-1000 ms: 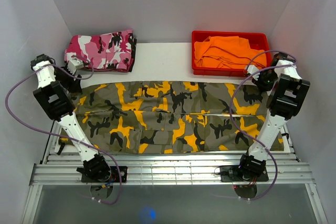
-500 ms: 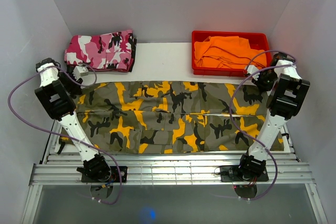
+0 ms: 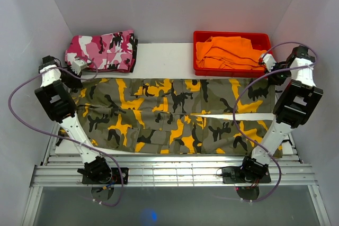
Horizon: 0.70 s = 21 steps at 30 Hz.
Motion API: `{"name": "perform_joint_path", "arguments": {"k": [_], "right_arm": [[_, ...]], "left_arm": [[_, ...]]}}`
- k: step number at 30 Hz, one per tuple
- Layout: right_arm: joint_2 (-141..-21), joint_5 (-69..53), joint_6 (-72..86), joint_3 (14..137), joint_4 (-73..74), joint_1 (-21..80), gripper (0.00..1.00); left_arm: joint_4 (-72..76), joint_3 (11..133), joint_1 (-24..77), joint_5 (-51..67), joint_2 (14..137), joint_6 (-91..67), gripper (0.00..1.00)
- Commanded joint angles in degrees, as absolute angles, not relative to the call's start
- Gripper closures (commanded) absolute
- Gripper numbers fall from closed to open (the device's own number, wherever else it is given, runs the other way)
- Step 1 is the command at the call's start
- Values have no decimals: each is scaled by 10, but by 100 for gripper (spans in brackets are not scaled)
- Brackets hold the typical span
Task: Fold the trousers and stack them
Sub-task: Fold the trousers
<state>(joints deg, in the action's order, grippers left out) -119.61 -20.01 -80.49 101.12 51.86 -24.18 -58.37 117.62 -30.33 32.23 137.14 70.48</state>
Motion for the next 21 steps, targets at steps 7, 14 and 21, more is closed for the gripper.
{"name": "perform_joint_path", "arguments": {"k": [7,14,21], "right_arm": [[-1085,-275,-798,1024,506,-287,92],[-1032,-313,-818,1027,526,-339,92],[-912,-339,-945,926,620,-396,92]], "left_arm": [[-195,1001,-312,351,1146,481,100],[-90,926,-342,337,1061,364,100],[-86,798,-413,415,950,373,100]]}}
